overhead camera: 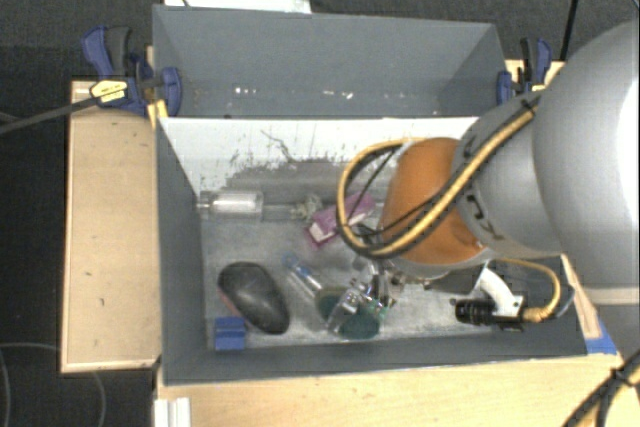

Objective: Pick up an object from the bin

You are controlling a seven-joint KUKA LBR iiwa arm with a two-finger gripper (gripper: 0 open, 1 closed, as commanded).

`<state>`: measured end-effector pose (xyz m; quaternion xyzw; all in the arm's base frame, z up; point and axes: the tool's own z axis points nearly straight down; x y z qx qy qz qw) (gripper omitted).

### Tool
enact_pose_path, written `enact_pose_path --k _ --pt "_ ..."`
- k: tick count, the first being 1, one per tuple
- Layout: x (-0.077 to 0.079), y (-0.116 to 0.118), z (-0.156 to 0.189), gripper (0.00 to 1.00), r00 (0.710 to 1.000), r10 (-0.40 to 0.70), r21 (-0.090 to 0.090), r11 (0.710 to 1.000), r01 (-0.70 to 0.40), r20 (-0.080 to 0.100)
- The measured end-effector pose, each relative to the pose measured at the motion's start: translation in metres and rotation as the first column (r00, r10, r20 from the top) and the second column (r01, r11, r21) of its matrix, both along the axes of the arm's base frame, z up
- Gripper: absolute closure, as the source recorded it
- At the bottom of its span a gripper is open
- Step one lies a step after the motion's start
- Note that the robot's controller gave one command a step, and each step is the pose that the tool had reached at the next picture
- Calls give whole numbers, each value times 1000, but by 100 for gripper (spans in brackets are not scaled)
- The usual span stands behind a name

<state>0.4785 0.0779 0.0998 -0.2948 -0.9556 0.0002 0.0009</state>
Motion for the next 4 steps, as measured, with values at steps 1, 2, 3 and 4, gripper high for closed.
enact_pose_path --k 1,2,3,4 --pt "1 21 -28 0 994 -109 1 994 109 6" --pt "-1 15 -28 0 972 -234 5 972 234 3" --pt "2 13 -26 100 972 -236 4 972 236 12" --pt "4 13 52 100 973 -232 3 973 232 9"
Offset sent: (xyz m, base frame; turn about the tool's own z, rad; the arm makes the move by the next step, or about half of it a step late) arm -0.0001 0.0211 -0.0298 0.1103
